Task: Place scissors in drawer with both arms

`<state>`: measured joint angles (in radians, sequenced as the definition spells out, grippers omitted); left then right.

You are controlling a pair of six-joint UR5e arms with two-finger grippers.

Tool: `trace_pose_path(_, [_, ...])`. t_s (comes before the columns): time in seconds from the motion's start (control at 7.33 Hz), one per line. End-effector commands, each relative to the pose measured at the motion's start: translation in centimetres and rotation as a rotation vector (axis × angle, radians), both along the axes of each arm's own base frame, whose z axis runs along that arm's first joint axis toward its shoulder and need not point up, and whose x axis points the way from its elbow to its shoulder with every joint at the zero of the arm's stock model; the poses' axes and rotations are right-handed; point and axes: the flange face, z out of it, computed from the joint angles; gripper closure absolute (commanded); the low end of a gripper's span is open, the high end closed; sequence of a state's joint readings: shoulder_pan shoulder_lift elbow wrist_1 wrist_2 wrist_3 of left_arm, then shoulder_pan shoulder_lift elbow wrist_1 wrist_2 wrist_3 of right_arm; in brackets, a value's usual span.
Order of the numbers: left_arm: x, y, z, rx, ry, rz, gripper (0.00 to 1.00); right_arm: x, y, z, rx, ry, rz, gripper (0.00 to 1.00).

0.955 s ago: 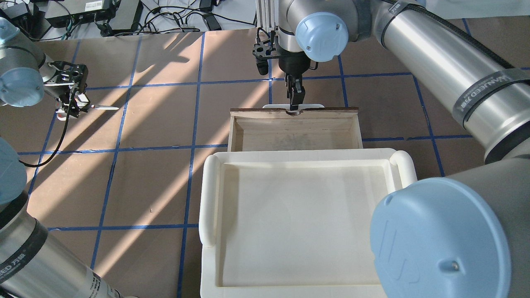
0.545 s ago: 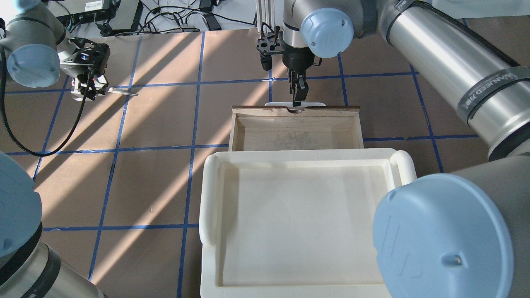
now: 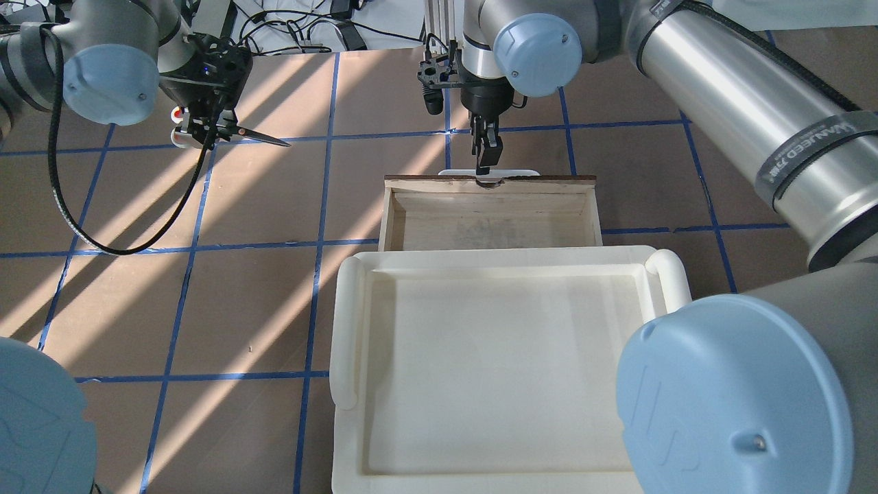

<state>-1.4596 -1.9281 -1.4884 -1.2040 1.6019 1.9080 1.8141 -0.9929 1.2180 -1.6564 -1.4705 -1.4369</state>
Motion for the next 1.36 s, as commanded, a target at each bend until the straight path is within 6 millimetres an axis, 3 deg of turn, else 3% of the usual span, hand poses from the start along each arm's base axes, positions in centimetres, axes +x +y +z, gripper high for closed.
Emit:
trace_pose_path(0.0, [-5.1,1.6,1.5,-0.006,0.008,-0.006,1.0,-0.6,0.2,3.3,-0.058,-0.004,-0.013,0.47])
trace_pose_path(0.27, [-7.8,3.0,2.5,0.009,0.015,0.007,1.0,-2.9,1.6,8.3,-0.094,0.014,-0.295,0.26])
trace_pose_path(0.41, [-9.5,3.7,2.8,0.005,0.018,0.018,1.0,-5.0,2.3,9.4,-0.062,0.033,-0.5,0.07])
trace_pose_path(0.55, [-12.2,4.8,3.1,0.002,0.026,0.025,1.0,-8.1,4.2,11.8,-0.032,0.049,-0.682,0.0])
trace_pose_path(0.68, [-14.6,5.5,2.9,0.008,0.053,0.029,1.0,-10.4,6.9,14.7,-0.022,0.061,-0.834,0.0])
trace_pose_path(0.82, [-17.4,6.5,2.6,0.015,0.061,0.053,1.0,-11.0,9.9,17.1,-0.024,0.067,-0.979,0.0])
trace_pose_path(1.09, [-24.6,10.0,1.9,0.03,0.064,0.078,1.0,-11.8,15.7,19.8,-0.023,0.096,-1.345,0.0])
trace_pose_path(1.23, [-26.5,11.6,2.1,0.028,0.059,0.057,1.0,-11.9,17.2,20.0,-0.01,0.11,-1.512,0.0])
